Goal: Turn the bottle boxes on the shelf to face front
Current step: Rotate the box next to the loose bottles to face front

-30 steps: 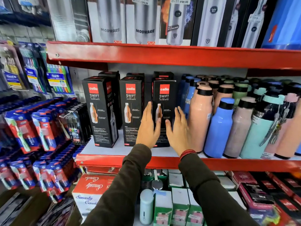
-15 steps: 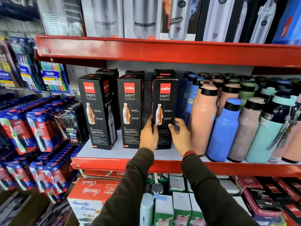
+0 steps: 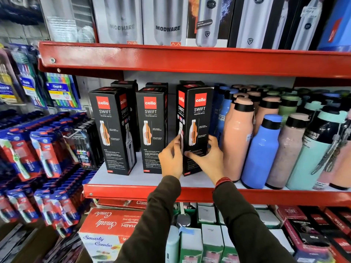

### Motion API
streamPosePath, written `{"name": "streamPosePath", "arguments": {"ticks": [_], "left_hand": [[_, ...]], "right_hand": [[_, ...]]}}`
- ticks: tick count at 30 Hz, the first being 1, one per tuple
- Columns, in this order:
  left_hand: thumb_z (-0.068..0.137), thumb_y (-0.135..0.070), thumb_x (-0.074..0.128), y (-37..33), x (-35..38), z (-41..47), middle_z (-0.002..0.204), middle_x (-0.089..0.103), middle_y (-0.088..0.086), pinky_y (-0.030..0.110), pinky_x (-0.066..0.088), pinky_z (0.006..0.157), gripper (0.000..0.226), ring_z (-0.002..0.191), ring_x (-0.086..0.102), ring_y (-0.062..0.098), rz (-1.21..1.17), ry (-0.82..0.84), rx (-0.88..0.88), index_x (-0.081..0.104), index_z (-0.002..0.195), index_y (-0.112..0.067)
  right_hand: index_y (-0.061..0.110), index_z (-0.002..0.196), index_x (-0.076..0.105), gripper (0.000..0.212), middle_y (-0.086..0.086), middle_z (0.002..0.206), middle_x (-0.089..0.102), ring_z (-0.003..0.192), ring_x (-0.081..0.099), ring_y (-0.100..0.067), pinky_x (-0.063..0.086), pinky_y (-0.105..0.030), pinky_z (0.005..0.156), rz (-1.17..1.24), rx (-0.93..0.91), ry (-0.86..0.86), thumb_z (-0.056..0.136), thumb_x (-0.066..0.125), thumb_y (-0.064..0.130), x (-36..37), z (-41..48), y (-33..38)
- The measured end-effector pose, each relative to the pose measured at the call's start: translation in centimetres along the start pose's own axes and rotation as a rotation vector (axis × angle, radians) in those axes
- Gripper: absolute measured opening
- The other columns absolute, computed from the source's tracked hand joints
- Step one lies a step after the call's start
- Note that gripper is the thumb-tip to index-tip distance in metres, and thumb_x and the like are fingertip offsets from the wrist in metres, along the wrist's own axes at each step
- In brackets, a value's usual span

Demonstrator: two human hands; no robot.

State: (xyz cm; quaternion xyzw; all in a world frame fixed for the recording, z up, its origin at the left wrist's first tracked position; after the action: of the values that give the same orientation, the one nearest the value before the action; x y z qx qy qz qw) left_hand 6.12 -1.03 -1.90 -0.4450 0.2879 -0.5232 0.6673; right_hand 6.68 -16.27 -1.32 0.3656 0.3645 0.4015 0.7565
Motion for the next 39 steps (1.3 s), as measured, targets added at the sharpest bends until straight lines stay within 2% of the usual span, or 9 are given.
{"name": "streamPosePath", "arguments": {"ticks": [4, 9, 12, 15, 17, 21, 26, 32, 39], "left_hand": [[0.097, -0.036, 0.045, -0.4, 0.0, -0.8, 0.111, 0.075, -0.007, 0.038, 0.058, 0.095, 0.039, 0.107, 0.069, 0.005, -0.072, -0.038, 0.009, 0.072, 0.120, -0.021], [0.102, -0.024, 0.046, -0.7, 0.0, -0.5, 0.119, 0.067, -0.017, 0.009, 0.046, 0.097, 0.037, 0.109, 0.060, -0.013, 0.071, -0.063, 0.089, 0.058, 0.137, -0.019], [0.104, -0.010, 0.040, -0.3, 0.1, 0.3, 0.105, 0.062, -0.019, -0.007, 0.037, 0.078, 0.043, 0.087, 0.056, -0.027, 0.141, -0.003, 0.063, 0.044, 0.147, -0.011], [0.105, -0.012, 0.037, 0.5, 0.5, 1.3, 0.131, 0.061, 0.006, 0.002, 0.036, 0.083, 0.048, 0.106, 0.055, -0.001, 0.183, 0.159, -0.008, 0.033, 0.153, -0.015], [0.105, -0.014, 0.037, 0.9, 0.5, 1.7, 0.135, 0.058, 0.006, 0.007, 0.037, 0.088, 0.047, 0.113, 0.053, 0.010, 0.167, 0.227, -0.028, 0.034, 0.152, -0.017], [0.104, -0.011, 0.042, 1.1, 0.1, 1.8, 0.124, 0.054, -0.014, -0.009, 0.034, 0.079, 0.044, 0.108, 0.054, -0.009, 0.109, 0.238, -0.023, 0.041, 0.147, -0.017], [0.102, -0.012, 0.048, 1.3, 0.1, 1.4, 0.134, 0.059, -0.007, 0.009, 0.041, 0.101, 0.044, 0.121, 0.056, 0.005, 0.081, 0.226, 0.010, 0.043, 0.145, -0.019], [0.100, -0.012, 0.052, 1.9, 0.4, 0.9, 0.123, 0.060, -0.013, -0.003, 0.039, 0.091, 0.043, 0.104, 0.053, -0.027, 0.083, 0.150, 0.029, 0.046, 0.141, -0.024], [0.099, -0.004, 0.049, 2.1, 1.1, 0.8, 0.134, 0.062, -0.001, 0.025, 0.044, 0.108, 0.045, 0.123, 0.058, 0.006, 0.068, 0.115, 0.046, 0.047, 0.141, -0.021]], "right_hand": [[0.042, 0.117, 0.045, 0.091, 0.034, 0.095, 0.061, 0.092, 0.055, 0.024, 0.043, -0.001, 0.074, -0.026, 0.015, -0.038, 0.039, 0.088, 0.061, 0.0, 0.1, 0.5], [0.028, 0.131, 0.045, 0.095, 0.038, 0.092, 0.050, 0.086, 0.041, 0.040, 0.030, 0.012, 0.069, -0.001, -0.015, -0.036, 0.048, 0.092, 0.036, -0.5, 0.6, 0.4], [0.026, 0.133, 0.044, 0.093, 0.032, 0.102, 0.056, 0.093, 0.054, 0.023, 0.035, 0.009, 0.072, 0.006, 0.017, 0.018, 0.053, 0.091, 0.029, -0.8, 0.8, 0.1], [0.024, 0.139, 0.041, 0.097, 0.014, 0.123, 0.061, 0.114, 0.059, -0.007, 0.048, -0.017, 0.095, 0.018, 0.027, 0.104, 0.056, 0.090, 0.030, -0.8, 1.2, -0.2], [0.027, 0.143, 0.038, 0.098, 0.017, 0.126, 0.057, 0.120, 0.057, -0.010, 0.046, -0.029, 0.102, 0.029, 0.024, 0.145, 0.059, 0.088, 0.032, -0.8, 1.3, -0.3], [0.032, 0.151, 0.023, 0.101, 0.036, 0.124, 0.048, 0.125, 0.050, -0.002, 0.041, -0.029, 0.109, 0.053, -0.002, 0.218, 0.070, 0.083, 0.021, -0.6, 1.3, -0.2], [0.028, 0.152, 0.025, 0.085, 0.008, 0.149, 0.046, 0.137, 0.043, -0.008, 0.036, -0.037, 0.116, 0.065, -0.038, 0.217, 0.082, 0.070, 0.014, -0.4, 1.2, 0.0], [0.028, 0.150, 0.030, 0.072, 0.000, 0.147, 0.050, 0.129, 0.051, -0.013, 0.042, -0.033, 0.109, -0.007, -0.036, 0.243, 0.089, 0.064, 0.015, -0.3, 1.3, -0.2], [0.026, 0.151, 0.027, 0.067, -0.004, 0.146, 0.050, 0.130, 0.052, -0.021, 0.041, -0.032, 0.108, -0.091, 0.025, 0.243, 0.093, 0.058, 0.011, 0.6, 1.2, -1.1]]}}
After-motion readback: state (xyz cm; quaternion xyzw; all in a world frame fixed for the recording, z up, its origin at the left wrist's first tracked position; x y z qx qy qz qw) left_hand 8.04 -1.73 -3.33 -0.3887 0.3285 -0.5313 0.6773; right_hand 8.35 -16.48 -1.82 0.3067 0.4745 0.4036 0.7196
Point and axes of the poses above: each hand's wrist, its own z-axis towards the middle knuckle, its own x-axis out of the palm, y = z × x, the point moved 4 cm from there along z, towards the middle knuckle
